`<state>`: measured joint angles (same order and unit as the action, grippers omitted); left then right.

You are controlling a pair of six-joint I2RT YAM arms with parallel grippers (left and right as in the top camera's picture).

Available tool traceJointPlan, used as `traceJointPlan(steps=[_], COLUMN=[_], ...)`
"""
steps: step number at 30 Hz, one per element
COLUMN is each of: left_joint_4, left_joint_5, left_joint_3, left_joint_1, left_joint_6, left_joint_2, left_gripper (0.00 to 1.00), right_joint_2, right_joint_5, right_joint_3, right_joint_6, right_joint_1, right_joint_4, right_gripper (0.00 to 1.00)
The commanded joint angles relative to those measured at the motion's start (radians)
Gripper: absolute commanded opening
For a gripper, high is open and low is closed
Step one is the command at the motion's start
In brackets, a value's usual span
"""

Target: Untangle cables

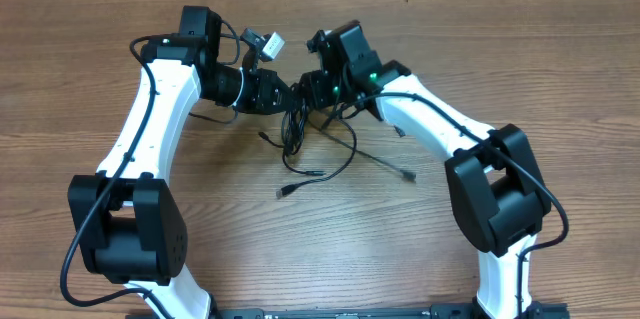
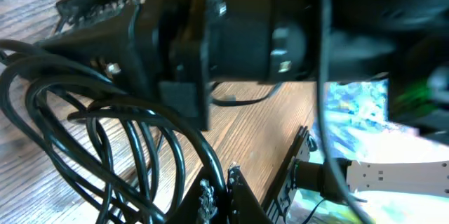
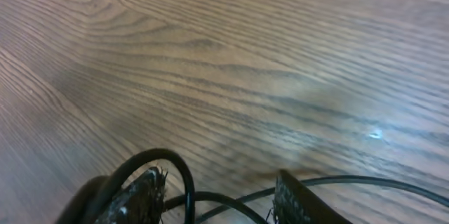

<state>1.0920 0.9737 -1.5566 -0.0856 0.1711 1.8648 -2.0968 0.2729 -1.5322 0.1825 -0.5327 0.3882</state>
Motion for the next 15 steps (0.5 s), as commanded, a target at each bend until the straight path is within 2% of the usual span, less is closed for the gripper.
traceJointPlan(steps=[1, 3, 6, 8, 11, 13, 15], left_joint_4=[0.002, 0.006, 0.008, 0.017, 0.061, 0.093, 0.111], left_joint_5=[0.051, 0.048, -0.024, -0.202, -0.505, -0.645, -0.706], left_joint_3=[-0.024, -0.024, -0.024, -0.024, -0.024, -0.024, -0.023], left_joint_1=[-0.003, 0.000, 0.014, 0.028, 0.040, 0.042, 0.041], left_joint_6=[-0.023, -0.027, -0.130, -0.261, -0.388, -0.415, -0.414], left_joint_2=[-0.002, -0.002, -0.002, -0.002, -0.002, -0.002, -0.002], left_gripper=[0.04, 0.04, 0.04, 0.04, 0.04, 0.04, 0.05], right_joint_2=[-0.008, -0.010, -0.015, -0.015, -0.015, -0.015, -0.015], right_joint_5=[0.008, 0.008, -0.014, -0.054, -0.079, -0.081, -0.082], right_joint_3=[0.042, 0.054, 0.058, 0.058, 0.058, 0.058, 0.058], right_joint_6=[0.000, 0.000, 0.000, 0.001, 0.003, 0.004, 0.004], right_joint_1=[-0.022, -0.023, -0.022, -0.014, 0.006, 0.026, 0.045], right_joint_4=[-0.043, -0.047, -0.034, -0.010, 0.037, 0.080, 0.121], right_gripper=[0.50, 0.54, 0.62, 0.63, 0.63, 0.63, 0.63])
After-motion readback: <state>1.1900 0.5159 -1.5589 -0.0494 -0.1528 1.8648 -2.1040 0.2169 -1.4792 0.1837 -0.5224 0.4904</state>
